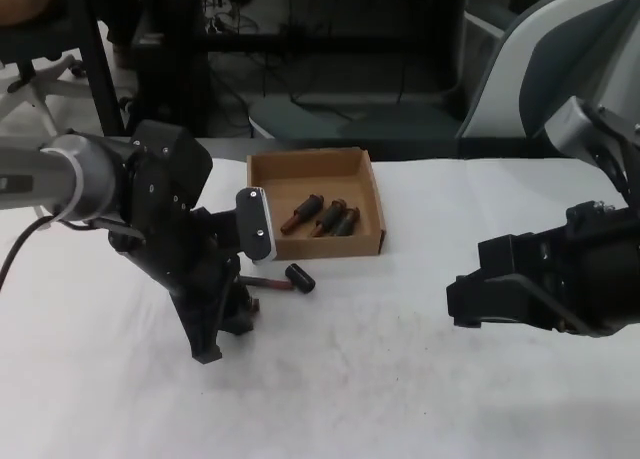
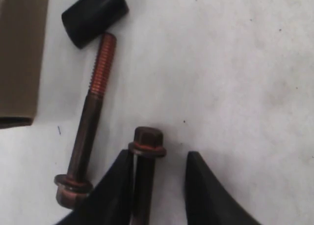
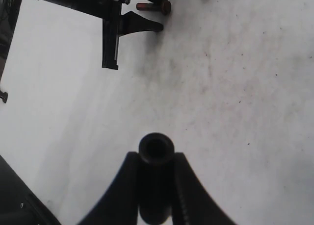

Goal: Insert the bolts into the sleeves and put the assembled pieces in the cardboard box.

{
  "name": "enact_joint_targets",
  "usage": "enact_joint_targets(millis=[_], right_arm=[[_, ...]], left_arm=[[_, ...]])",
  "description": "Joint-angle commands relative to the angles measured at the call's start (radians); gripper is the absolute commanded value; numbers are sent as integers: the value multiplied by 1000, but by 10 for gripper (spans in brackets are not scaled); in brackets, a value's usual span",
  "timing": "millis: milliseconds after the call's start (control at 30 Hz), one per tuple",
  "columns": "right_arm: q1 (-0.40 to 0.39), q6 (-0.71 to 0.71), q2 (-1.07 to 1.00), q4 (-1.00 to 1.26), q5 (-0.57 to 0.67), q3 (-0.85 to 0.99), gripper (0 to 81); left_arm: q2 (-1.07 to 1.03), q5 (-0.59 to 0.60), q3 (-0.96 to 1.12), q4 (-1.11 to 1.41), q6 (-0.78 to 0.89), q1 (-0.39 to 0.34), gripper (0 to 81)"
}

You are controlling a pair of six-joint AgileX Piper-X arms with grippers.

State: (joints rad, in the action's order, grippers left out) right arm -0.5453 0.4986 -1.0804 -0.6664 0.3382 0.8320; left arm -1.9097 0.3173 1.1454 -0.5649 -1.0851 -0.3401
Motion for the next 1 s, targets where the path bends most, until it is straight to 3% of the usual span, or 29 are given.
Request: enact_joint_targets(millis=[0, 267, 433, 800, 967], right_arm=[[5, -10, 11, 6, 6, 3, 4], [5, -10, 11, 6, 6, 3, 4], [5, -10, 11, 12, 6, 3, 4], [5, -5, 11, 33, 6, 5, 4], [10, -5, 30, 35, 6, 5, 4]], left_arm=[[-23, -41, 5, -6, -19, -2, 347], [-23, -171, 5, -88, -22, 1, 319], [-23, -218, 5, -88, -22, 1, 13], [-23, -242, 5, -108, -22, 1, 17], [13, -257, 17, -114, 71, -12, 17]])
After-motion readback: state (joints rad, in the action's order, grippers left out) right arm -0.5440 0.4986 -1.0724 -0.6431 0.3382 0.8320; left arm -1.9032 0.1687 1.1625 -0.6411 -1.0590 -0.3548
